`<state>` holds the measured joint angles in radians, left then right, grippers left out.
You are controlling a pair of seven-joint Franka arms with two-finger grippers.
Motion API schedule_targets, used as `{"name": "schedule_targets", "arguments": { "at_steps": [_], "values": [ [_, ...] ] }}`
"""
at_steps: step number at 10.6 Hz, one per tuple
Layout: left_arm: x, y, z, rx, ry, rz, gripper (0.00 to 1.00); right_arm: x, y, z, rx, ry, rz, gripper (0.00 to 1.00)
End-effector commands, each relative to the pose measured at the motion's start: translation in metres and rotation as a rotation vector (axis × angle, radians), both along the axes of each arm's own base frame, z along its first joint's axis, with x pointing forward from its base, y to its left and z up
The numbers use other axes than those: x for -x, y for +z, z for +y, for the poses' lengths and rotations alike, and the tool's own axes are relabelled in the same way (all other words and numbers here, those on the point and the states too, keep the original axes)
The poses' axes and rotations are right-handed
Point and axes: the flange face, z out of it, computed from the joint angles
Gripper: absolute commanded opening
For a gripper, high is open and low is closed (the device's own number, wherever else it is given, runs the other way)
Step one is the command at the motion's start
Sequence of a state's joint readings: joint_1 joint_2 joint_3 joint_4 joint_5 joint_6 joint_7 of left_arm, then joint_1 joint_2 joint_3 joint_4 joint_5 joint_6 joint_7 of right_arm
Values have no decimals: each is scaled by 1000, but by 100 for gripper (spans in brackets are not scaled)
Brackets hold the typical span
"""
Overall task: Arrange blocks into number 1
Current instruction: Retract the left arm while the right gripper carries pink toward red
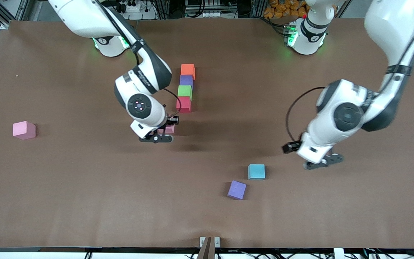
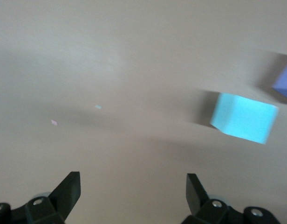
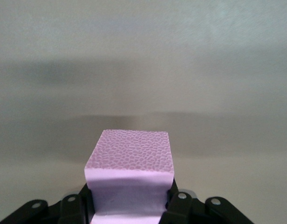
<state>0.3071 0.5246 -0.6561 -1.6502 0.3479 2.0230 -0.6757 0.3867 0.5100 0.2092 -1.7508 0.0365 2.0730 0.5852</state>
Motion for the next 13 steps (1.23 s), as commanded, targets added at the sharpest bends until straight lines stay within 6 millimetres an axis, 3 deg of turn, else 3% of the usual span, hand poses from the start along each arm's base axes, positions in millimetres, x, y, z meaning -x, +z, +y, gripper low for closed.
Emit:
{"name": "schedule_targets", "arguments": {
  "at_steps": [1, 2, 4, 7, 8, 9, 11, 13],
  "values": [
    [2, 19, 41, -32, -4, 7, 100, 14, -14, 12, -2, -7, -9, 2],
    [7, 24, 56, -55, -11, 44, 100, 18, -23, 16, 0, -1, -3, 2],
    [13, 31, 63, -69, -28, 72, 100, 25, -29, 29, -9, 20, -13, 2],
    [25, 59, 85, -58, -100, 63, 100, 33, -36, 38, -7, 36, -9, 2],
    [28, 67, 80, -62, -136, 55, 100, 34, -42, 39, -4, 38, -1, 2],
    [29, 79, 95, -52, -144, 45, 100, 35, -43, 42, -4, 20, -7, 2],
    [46, 119, 105, -10, -197, 9, 100, 43, -48, 51, -1, 29, -3, 2],
    [76, 158, 88, -31, -215, -27, 100, 44, -54, 51, 6, 32, 2, 2]
  ]
}}
